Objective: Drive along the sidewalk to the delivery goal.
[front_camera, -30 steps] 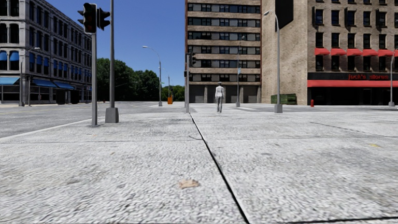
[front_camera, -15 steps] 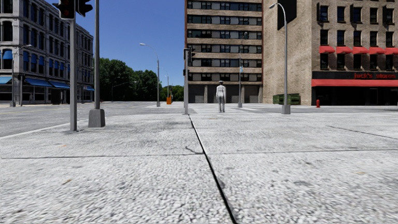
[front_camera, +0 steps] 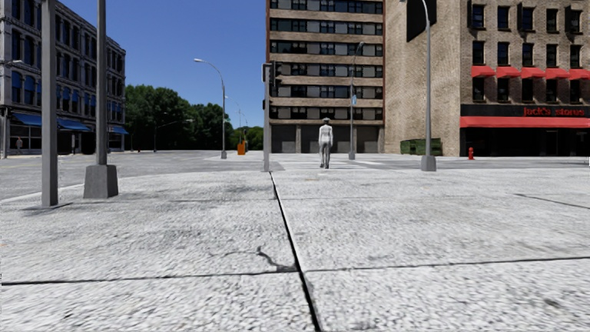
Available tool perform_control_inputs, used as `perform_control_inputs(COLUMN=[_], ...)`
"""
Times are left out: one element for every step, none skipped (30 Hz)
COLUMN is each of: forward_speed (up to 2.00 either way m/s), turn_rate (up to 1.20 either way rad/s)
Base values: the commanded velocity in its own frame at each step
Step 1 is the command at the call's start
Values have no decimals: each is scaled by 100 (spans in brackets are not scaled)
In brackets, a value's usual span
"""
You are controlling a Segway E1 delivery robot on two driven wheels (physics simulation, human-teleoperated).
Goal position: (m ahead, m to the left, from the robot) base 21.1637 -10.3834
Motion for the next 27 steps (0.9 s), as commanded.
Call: perform_control_inputs(forward_speed=[200, 200, 200, 200, 200, 200, 200, 200, 200, 200, 200, 200, 200, 200, 200, 200, 200, 200, 200, 200, 200, 200, 200, 200, 200, 200, 200], turn_rate=[-21, -21, -21, -21, -21, -21, -21, -21, -21, -21, -21, -21, -21, -21, -21, -21, -20, -6, 0, 0, 0, 0, 0, 0, 0, 0, 0])
